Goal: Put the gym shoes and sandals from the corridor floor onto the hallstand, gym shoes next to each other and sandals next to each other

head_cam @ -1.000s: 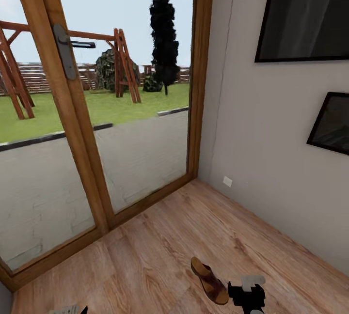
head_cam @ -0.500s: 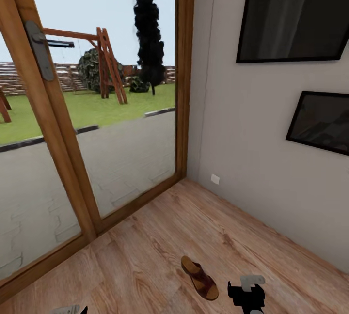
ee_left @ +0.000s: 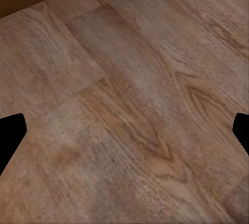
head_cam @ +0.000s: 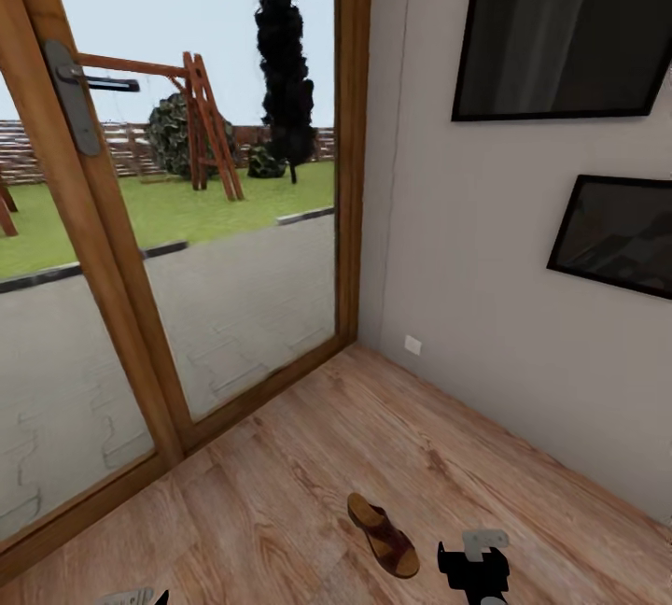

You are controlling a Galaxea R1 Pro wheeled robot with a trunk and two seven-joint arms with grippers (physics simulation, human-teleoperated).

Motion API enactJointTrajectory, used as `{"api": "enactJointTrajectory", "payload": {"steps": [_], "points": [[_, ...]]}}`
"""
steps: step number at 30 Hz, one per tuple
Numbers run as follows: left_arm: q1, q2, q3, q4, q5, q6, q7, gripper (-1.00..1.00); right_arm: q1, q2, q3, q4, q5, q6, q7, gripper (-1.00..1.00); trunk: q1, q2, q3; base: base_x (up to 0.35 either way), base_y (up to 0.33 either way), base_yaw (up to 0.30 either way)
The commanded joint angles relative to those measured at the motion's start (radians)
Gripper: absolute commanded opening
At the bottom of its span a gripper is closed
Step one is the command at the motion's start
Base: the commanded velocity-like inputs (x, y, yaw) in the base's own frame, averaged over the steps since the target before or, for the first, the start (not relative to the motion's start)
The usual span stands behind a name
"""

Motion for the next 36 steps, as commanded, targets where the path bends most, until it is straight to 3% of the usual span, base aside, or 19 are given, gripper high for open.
{"api": "enactJointTrajectory", "payload": {"steps": [1,16,36], "points": [[-0.001,0.0,0.009,0.001,-0.01,-0.004,-0.004,1.0,-0.001,0.001,-0.008,0.001,0.01,-0.002,-0.004,1.0,0.0,0.0,-0.001,0.0,0.0,-0.072],[-0.001,0.0,0.009,0.0,-0.009,-0.004,-0.004,1.0,-0.001,0.0,-0.008,0.001,0.01,-0.002,-0.005,1.0,0.0,0.0,0.0,0.0,0.0,-0.047],[-0.001,0.0,0.009,-0.001,-0.009,-0.004,-0.004,1.0,-0.001,-0.002,-0.008,0.001,0.01,-0.001,-0.005,1.0,0.0,0.0,0.013,0.136,0.154,-0.229]]}}
